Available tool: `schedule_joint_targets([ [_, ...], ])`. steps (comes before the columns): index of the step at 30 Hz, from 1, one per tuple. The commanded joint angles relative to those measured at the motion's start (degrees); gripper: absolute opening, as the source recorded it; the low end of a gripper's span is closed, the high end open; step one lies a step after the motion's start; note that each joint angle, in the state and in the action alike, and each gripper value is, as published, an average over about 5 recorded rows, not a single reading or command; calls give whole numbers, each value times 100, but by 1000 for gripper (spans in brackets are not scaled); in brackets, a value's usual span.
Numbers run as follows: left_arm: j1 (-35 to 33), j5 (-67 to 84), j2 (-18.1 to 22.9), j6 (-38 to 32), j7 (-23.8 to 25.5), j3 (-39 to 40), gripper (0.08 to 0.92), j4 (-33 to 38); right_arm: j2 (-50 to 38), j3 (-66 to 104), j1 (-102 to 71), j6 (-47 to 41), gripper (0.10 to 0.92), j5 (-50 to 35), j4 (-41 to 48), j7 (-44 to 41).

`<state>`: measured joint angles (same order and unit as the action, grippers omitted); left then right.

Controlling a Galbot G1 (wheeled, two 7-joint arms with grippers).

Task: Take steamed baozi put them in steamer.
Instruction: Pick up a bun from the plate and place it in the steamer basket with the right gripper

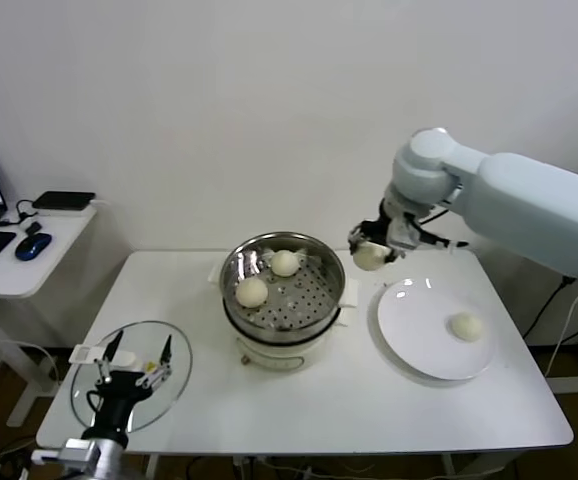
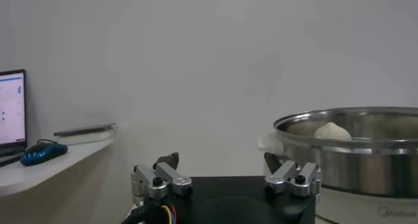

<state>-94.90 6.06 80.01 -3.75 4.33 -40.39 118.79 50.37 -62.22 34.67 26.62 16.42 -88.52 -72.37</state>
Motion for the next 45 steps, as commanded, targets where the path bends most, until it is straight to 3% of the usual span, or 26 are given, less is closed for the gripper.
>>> schedule_joint_targets([
  [1, -16, 18, -18, 16, 0, -17, 823, 16, 1251, 68, -91, 382, 696, 475, 63, -14],
  [13, -39, 33, -39, 19, -9, -82, 823, -19, 2252, 51, -971, 521, 699, 931, 972, -3],
  [45, 11, 44, -24, 61, -17, -33, 823, -120, 2240, -175, -1422, 638, 701, 1111, 929, -48],
])
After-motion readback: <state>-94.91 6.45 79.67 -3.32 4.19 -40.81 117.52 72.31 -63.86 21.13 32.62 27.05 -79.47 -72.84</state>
